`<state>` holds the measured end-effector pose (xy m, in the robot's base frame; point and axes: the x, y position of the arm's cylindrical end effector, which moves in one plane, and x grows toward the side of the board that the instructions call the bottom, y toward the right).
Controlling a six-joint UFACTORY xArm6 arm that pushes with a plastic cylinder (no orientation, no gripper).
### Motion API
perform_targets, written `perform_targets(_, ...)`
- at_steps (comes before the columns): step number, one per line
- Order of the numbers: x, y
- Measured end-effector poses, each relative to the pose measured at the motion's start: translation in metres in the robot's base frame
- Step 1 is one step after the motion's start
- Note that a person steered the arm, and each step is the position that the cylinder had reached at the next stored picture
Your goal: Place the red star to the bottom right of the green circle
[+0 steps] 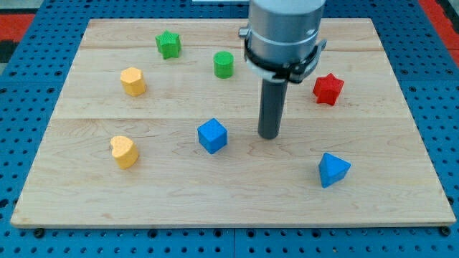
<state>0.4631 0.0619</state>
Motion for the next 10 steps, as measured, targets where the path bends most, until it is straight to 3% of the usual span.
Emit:
perform_targets(1, -0.040, 0.010)
perform_targets(2, -0.018, 0.011)
perform_targets(4, -0.014, 0.151)
perform_targets(5, -0.066, 0.163)
perform_targets(7, -0.074, 0.052)
perform_targets(10, -0.074, 0.026)
